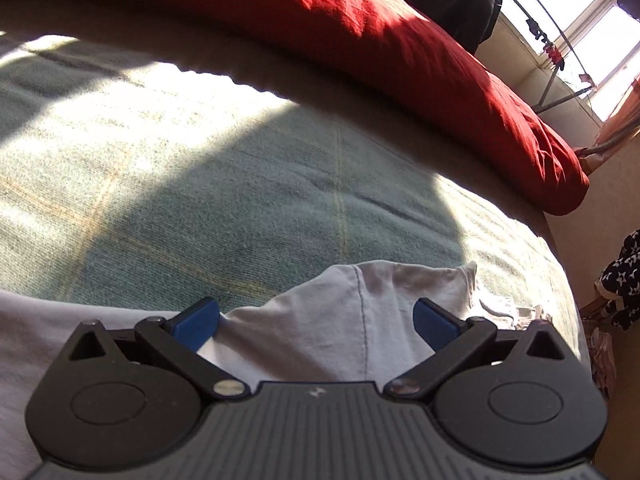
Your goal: Fold clothes
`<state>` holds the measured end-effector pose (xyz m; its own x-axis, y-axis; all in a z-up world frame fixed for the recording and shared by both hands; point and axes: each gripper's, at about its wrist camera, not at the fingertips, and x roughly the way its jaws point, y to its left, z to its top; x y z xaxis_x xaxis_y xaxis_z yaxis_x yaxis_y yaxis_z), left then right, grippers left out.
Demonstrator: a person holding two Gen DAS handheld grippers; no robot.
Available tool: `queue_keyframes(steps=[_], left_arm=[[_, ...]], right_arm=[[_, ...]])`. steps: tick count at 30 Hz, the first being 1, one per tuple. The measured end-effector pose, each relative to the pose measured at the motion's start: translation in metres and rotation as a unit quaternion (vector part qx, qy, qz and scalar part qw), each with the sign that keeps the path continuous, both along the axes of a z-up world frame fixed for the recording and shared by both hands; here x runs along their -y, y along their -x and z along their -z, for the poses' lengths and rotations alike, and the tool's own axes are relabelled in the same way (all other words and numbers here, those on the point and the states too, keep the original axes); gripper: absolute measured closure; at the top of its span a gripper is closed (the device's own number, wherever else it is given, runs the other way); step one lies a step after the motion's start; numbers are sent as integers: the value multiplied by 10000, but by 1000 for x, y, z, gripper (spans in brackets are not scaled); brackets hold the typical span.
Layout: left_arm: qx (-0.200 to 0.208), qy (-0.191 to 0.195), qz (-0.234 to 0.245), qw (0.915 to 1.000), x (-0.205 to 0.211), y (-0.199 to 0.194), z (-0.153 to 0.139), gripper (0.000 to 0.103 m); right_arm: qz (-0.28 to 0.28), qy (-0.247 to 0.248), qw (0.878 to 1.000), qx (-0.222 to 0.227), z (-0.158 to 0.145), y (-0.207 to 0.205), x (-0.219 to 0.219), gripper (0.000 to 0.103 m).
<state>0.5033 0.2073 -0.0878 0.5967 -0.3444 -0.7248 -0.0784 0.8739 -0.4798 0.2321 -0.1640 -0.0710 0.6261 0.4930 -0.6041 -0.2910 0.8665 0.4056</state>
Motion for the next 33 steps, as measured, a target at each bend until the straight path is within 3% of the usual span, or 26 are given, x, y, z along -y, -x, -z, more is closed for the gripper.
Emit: queue_keyframes(steps=[5,10,14,19,26,29,33], left_arm=[[146,38,271,9995,7,17,-26,1],[-41,143,670,9976,31,9,-10,1],[1,-24,360,9993,33,-15,11,1],[2,-104,-22,9999,23,-23,-2,1],[240,-191,99,9995,-8,30,-44,1],[103,-175,39,9998,-21,42,-38,1],[-177,-26,-138,9997,-32,40,-7,1]], right_arm=[[-48,34,10000,-48,5,-1,-1,0],[-121,102,9999,-26,8,0,-3,0],[-188,194,9996,-6,11,1,-5,0],[-254,358,9990,39,12,1,-8,0],[-150,184,9997,-53,6,7,-6,0],[-80,31,9999,-126,4,8,-4,0],[-99,145,9997,-141,1,11,-10,0]])
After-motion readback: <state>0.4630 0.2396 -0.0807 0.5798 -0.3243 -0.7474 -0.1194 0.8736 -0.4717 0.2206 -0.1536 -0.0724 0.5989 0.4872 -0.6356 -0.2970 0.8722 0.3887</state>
